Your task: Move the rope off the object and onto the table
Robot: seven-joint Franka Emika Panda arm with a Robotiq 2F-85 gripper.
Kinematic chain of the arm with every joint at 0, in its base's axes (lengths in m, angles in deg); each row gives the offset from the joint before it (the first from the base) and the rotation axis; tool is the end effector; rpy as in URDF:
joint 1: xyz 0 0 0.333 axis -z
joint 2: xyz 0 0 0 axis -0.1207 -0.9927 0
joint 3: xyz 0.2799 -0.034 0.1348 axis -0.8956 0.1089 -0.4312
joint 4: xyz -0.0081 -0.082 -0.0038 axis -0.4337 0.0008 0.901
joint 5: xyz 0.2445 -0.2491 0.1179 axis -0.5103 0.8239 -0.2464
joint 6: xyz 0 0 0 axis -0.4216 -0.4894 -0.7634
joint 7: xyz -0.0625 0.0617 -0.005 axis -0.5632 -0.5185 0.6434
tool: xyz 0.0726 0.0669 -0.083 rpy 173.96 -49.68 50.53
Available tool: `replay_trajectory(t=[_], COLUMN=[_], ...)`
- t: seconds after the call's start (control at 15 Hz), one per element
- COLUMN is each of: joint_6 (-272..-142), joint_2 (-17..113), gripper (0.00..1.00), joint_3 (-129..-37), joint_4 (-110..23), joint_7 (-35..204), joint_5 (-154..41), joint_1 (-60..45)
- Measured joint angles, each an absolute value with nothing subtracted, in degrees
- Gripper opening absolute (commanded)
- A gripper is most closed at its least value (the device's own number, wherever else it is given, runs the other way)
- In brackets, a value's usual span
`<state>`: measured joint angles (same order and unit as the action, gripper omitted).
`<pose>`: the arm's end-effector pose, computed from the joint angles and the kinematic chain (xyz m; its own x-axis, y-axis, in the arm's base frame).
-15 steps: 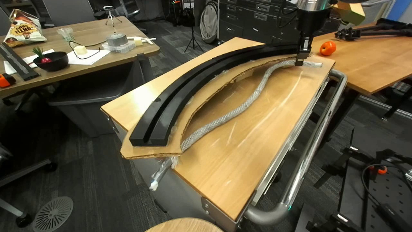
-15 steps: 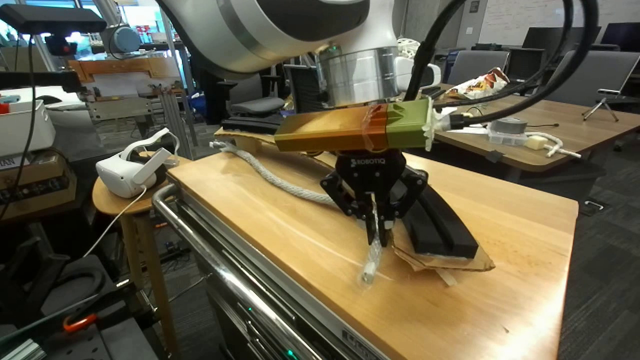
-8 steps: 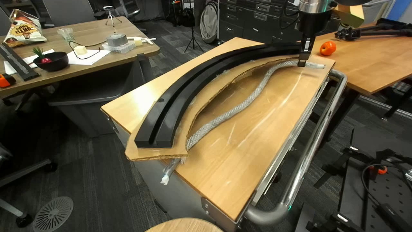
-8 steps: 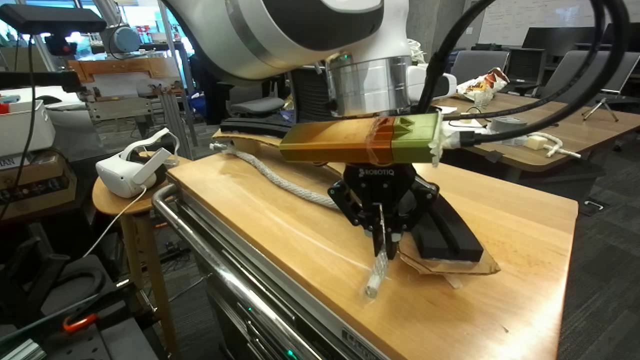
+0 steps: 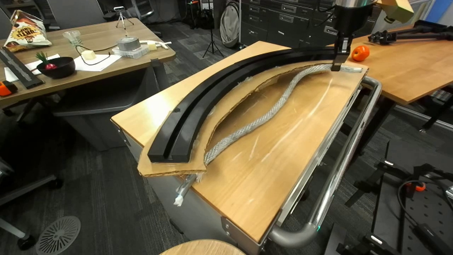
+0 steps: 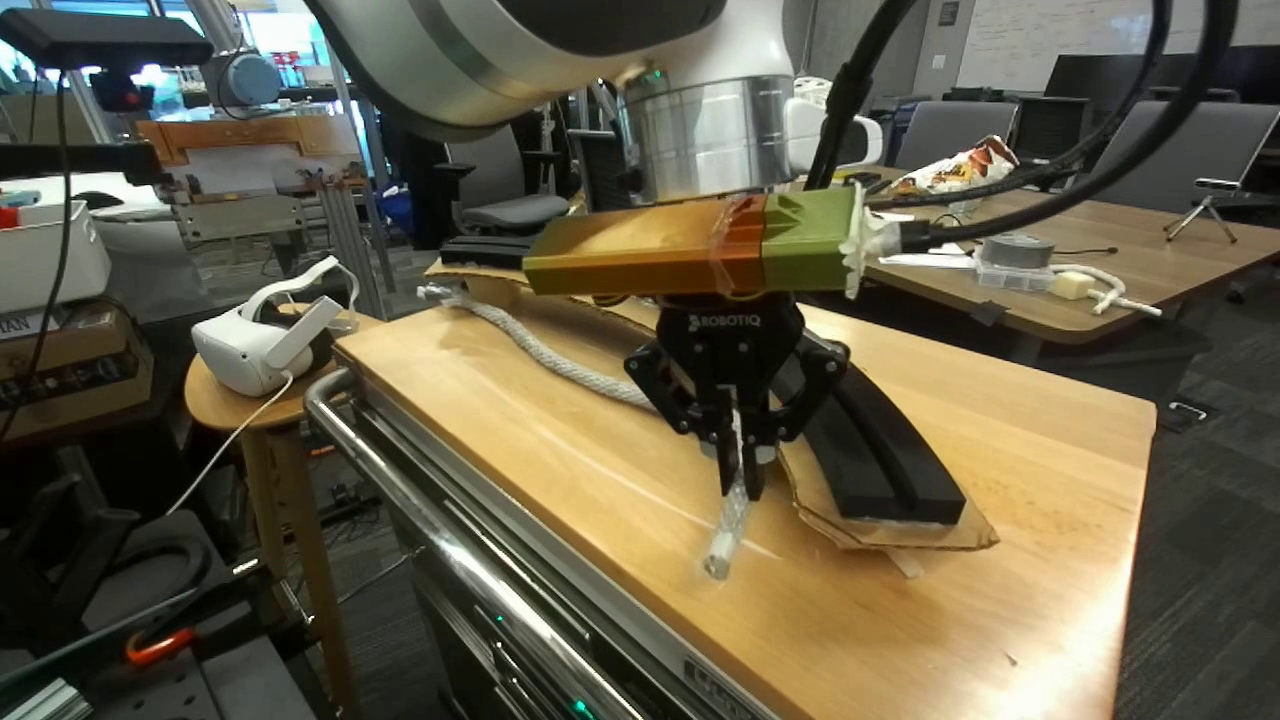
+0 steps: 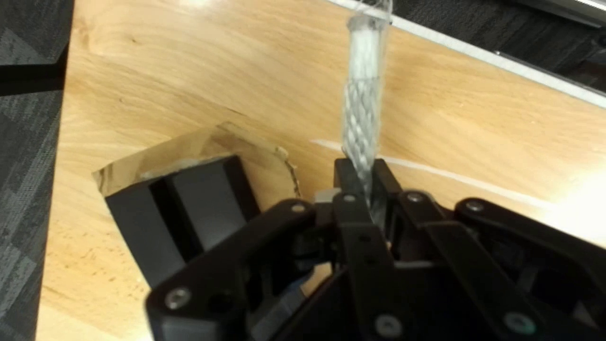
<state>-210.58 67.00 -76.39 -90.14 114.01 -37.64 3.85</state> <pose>0.4308 -0.1774 0.3169 0.9392 0.3220 -0.1190 0.3411 -0.9142 0.2189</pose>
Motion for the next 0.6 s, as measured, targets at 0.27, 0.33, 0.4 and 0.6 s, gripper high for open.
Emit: replay_trajectory(t=[0.27,0.33,0.4,0.6], joint_6=[-209.5,-209.4,-209.4,-209.4], joint_2=[67.9,67.9,67.9,69.1], gripper=[0.08,0.36,0.38,0.6], joint_3=[-76.4,-76.4,-76.4,-76.5], joint_4=[-92.2,-92.6,-92.9,-94.3], joint_7=[117.0,117.6,117.8,117.8], joint_5=[-40.2,-40.9,-41.2,-41.2], joint_1=[3.7,3.5,3.5,3.3])
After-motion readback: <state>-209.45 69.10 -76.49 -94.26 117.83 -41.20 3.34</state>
